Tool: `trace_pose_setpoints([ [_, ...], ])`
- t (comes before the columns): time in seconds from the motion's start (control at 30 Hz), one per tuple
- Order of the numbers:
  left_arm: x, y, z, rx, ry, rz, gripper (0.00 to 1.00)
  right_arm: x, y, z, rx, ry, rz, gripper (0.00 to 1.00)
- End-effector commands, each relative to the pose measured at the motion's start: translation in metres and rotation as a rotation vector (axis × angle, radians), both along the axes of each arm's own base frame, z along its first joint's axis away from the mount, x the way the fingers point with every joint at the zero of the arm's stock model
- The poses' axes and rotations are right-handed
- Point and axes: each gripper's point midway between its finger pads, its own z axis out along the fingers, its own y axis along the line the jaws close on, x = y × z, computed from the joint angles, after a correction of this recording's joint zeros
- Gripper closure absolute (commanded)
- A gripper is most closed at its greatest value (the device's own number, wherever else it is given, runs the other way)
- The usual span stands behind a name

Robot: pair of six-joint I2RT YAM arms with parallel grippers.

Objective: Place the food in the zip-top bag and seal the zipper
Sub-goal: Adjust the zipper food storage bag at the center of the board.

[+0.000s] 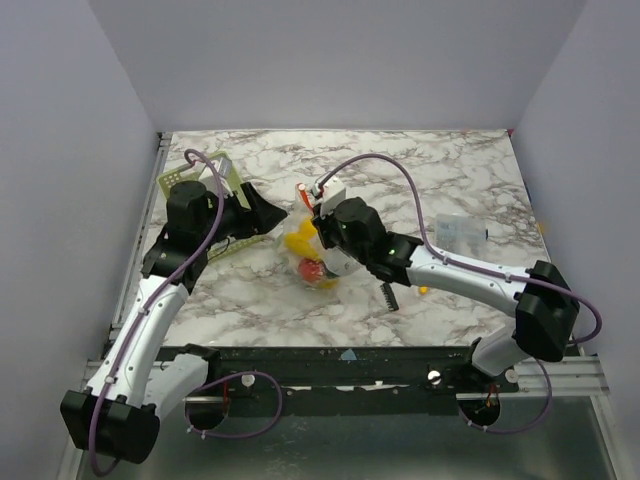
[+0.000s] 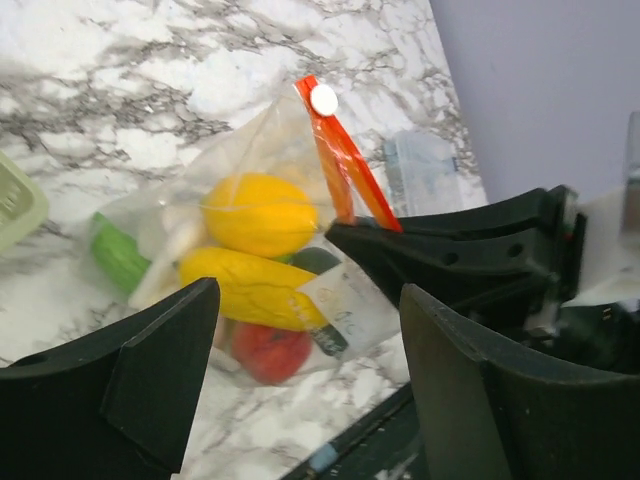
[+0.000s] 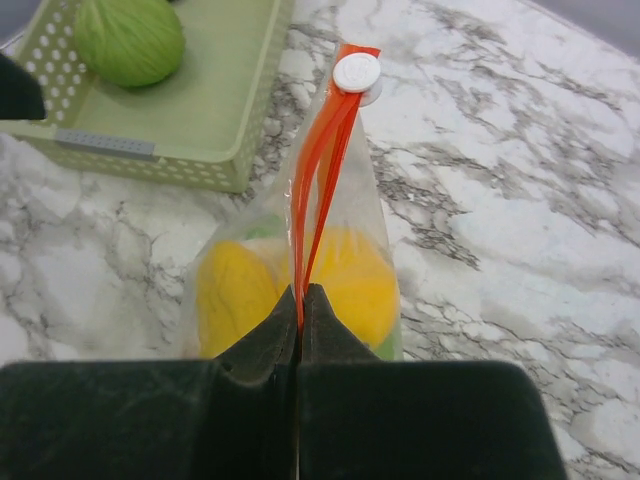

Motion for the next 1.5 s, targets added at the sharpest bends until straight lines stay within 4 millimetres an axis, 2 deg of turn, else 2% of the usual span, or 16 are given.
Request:
trace_pose_setpoints([
  [0.0,0.015,0.007,-0.020,0.166,-0.193,-0.074,0.25,-0.020,0.015,0.015,0.127,0.052,0.251,0.99],
  [0.13,0.023,0.004,-0.004,0.087,-0.327,-0.145,0.29,-0.033,0.015,0.021,0.163,0.071,0.376,0.99],
  [0.2,0.019,-0.003,0.004,0.025,-0.395,-0.264,0.29,-0.038,0.017,0.020,0.153,0.077,0.426,0.99],
  [0.27,0.020,-0.007,0.005,-0.056,-0.324,-0.367,0.25,-0.036,0.015,0.018,0.152,0.085,0.430,0.99],
  [0.37,0.009,-0.018,0.015,-0.218,-0.229,-0.579,0.25,-0.037,0.012,0.017,0.155,0.103,0.452,0.99],
  [0.5,0.010,-0.018,0.014,-0.228,-0.217,-0.630,0.25,-0.035,0.009,0.019,0.161,0.105,0.446,0.99],
  [0.63,0.013,-0.016,0.001,-0.197,-0.215,-0.628,0.34,-0.039,0.011,0.022,0.166,0.115,0.478,0.99],
  [0.77,0.013,-0.020,-0.007,-0.245,-0.165,-0.672,0.54,-0.039,0.012,0.027,0.169,0.119,0.483,0.99],
  [0.87,0.011,-0.023,-0.013,-0.273,-0.154,-0.692,0.58,-0.036,0.010,0.026,0.163,0.123,0.468,0.99],
  [0.97,0.011,-0.023,-0.014,-0.281,-0.150,-0.687,0.72,-0.036,0.011,0.028,0.153,0.139,0.475,0.99],
  [1.03,0.011,-0.023,-0.014,-0.274,-0.159,-0.680,0.79,-0.039,0.012,0.029,0.156,0.150,0.493,0.95],
  [1.13,0.010,-0.026,-0.014,-0.281,-0.167,-0.688,0.94,-0.043,0.015,0.030,0.164,0.166,0.516,0.76],
  [1.17,0.010,-0.026,-0.013,-0.285,-0.176,-0.691,0.96,-0.045,0.016,0.030,0.163,0.179,0.527,0.70],
  [1.33,0.003,-0.027,-0.006,-0.331,-0.187,-0.711,1.00,-0.043,0.017,0.028,0.164,0.267,0.560,0.40],
  [1.47,0.002,-0.028,-0.003,-0.354,-0.187,-0.719,1.00,-0.030,0.010,0.041,0.260,0.359,0.604,0.36],
])
